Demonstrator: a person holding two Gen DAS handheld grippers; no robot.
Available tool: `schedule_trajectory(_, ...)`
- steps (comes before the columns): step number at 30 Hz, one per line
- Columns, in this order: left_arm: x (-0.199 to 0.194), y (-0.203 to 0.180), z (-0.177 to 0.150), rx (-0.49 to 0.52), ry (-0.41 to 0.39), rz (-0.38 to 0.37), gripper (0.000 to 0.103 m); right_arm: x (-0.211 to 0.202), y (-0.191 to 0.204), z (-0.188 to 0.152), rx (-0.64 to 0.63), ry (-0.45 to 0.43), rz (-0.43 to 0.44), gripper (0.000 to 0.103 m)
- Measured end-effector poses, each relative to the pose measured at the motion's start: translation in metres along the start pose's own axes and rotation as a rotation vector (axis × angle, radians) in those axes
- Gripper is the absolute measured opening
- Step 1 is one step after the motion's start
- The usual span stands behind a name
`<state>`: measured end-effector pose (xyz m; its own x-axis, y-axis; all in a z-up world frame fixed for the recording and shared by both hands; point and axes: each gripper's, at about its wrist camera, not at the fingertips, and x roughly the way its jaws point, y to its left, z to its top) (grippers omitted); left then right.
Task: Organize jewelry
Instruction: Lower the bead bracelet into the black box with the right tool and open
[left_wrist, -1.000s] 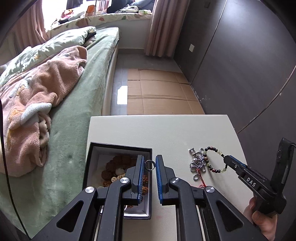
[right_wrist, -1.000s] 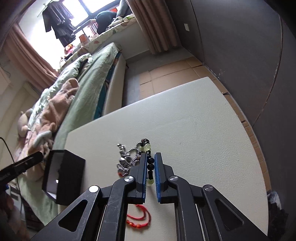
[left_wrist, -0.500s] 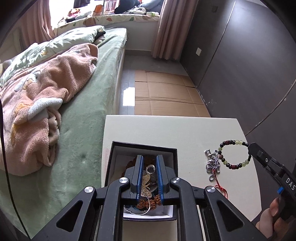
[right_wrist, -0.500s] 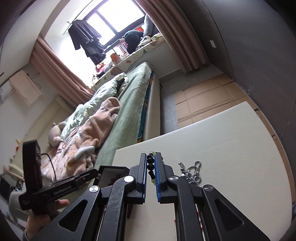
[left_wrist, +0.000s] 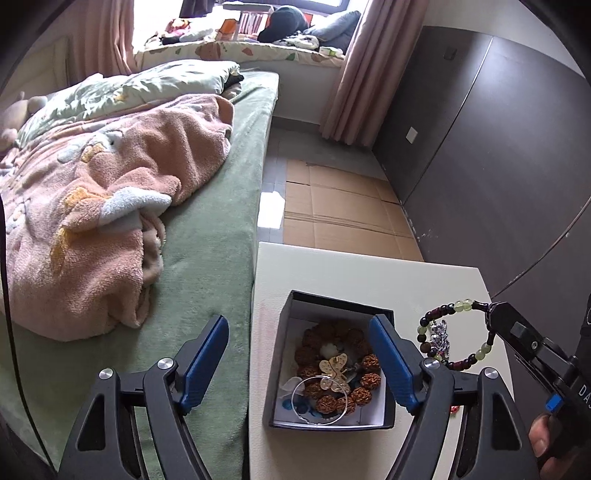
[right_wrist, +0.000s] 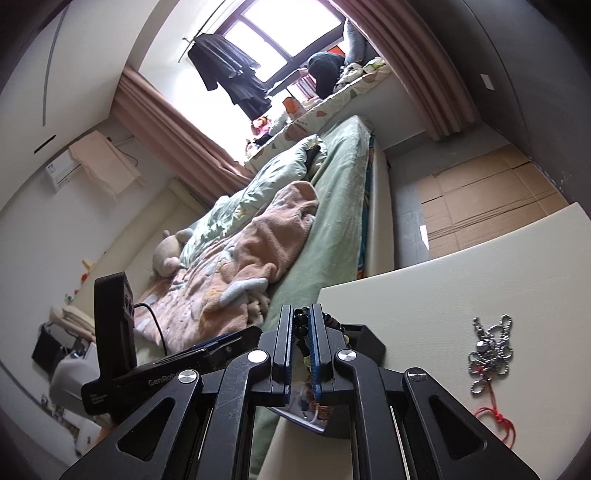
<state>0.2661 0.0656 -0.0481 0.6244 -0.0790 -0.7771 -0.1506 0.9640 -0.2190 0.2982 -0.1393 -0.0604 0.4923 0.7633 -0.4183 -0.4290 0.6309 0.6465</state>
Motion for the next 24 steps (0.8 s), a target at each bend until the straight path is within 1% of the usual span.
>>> schedule_trajectory(2,-0.003,0.008,-0.001,-0.013,-0.009,-0.002,0.081,0.009,0.007,-0.003,-0.014,0.012,0.000,0.009)
schedule_trajectory(3,-0.005,0.012,-0.002,-0.021,-0.017,-0.006,0.087,0.013,0.010,-0.005,-0.021,0.016,-0.004,0.009)
schedule_trajectory(4,-0.007,0.016,-0.004,-0.031,-0.024,-0.016,0.095,0.017,0.014,-0.006,-0.028,0.019,-0.007,0.009)
schedule_trajectory(6,-0.009,0.023,-0.006,-0.055,-0.034,-0.040,0.102,0.023,0.019,-0.008,-0.048,0.032,-0.015,0.010)
schedule_trajectory(7,-0.010,0.025,-0.007,-0.066,-0.036,-0.045,0.102,0.028,0.020,-0.010,-0.054,0.052,-0.015,0.011)
schedule_trajectory(8,-0.010,0.027,-0.008,-0.077,-0.037,-0.049,0.102,0.031,0.020,-0.011,-0.055,0.073,-0.015,0.019)
schedule_trajectory(9,-0.011,0.028,-0.009,-0.086,-0.038,-0.055,0.102,0.031,0.018,-0.013,-0.052,0.081,-0.025,0.039)
schedule_trajectory(10,-0.012,0.028,-0.011,-0.095,-0.041,-0.063,0.102,0.030,0.016,-0.014,-0.050,0.077,-0.043,0.051)
schedule_trajectory(11,-0.013,0.028,-0.012,-0.100,-0.045,-0.072,0.102,0.028,0.013,-0.015,-0.050,0.070,-0.061,0.066)
schedule_trajectory(12,-0.015,0.027,-0.013,-0.102,-0.052,-0.081,0.102,0.026,0.011,-0.016,-0.048,0.070,-0.069,0.070)
schedule_trajectory(14,-0.018,0.023,-0.015,-0.092,-0.071,-0.089,0.102,0.023,0.007,-0.015,-0.044,0.089,-0.067,0.070)
schedule_trajectory(16,-0.017,0.016,-0.017,-0.082,-0.075,-0.090,0.102,0.017,0.002,-0.014,-0.042,0.085,-0.084,0.072)
schedule_trajectory(17,-0.016,0.013,-0.018,-0.081,-0.074,-0.095,0.103,0.013,0.000,-0.013,-0.044,0.076,-0.100,0.082)
schedule_trajectory(18,-0.015,0.009,-0.018,-0.080,-0.072,-0.102,0.103,0.008,-0.003,-0.012,-0.039,0.064,-0.110,0.096)
schedule_trajectory(20,-0.014,0.000,-0.017,-0.066,-0.073,-0.118,0.103,-0.003,-0.012,-0.008,-0.011,0.037,-0.112,0.103)
schedule_trajectory(24,-0.014,-0.019,-0.017,-0.040,-0.084,-0.128,0.103,-0.025,-0.028,-0.002,0.019,-0.001,-0.139,0.103)
